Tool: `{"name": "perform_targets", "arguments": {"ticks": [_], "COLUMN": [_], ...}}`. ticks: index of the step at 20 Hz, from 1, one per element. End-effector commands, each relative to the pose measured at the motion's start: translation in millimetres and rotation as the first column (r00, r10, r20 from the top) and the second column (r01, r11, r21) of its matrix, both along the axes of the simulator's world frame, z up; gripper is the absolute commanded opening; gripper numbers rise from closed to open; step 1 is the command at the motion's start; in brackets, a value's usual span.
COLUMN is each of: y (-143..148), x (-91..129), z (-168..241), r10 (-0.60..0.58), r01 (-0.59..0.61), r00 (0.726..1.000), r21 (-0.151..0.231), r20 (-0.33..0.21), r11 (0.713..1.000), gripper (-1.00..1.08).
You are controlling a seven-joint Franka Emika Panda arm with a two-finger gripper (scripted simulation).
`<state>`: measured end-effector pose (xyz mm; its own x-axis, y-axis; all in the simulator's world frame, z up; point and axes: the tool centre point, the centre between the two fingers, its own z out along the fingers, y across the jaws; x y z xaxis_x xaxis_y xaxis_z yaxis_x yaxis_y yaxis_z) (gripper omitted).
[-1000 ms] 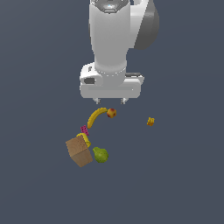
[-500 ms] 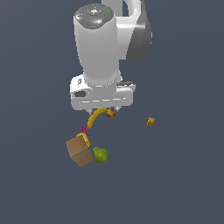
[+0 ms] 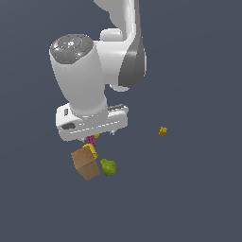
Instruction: Pick up a designated object from a clutter of objects.
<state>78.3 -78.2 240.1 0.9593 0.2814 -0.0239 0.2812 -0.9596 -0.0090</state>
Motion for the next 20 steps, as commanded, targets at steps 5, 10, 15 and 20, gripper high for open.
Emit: {"name": "perform_targets", "arguments": {"ticks": [5,10,15,20], "y": [-32,-50,-61,-64], "x": [25,36,43,45], "z": [-23,-36,-44,-47], "r10": [0.106,0.163,0.196,0.207], "r01": [-0.106,-0.163,-0.196,-0.207], "r00": [0.994,0.987,0.980,0.978], "r21": [0.001,0.000,-0.001,-0.002], "r20": [0.013,0.020,0.024,0.025], "r11": [0.994,0.987,0.981,0.978], "gripper": [1.00,1.00,1.00,1.00]}}
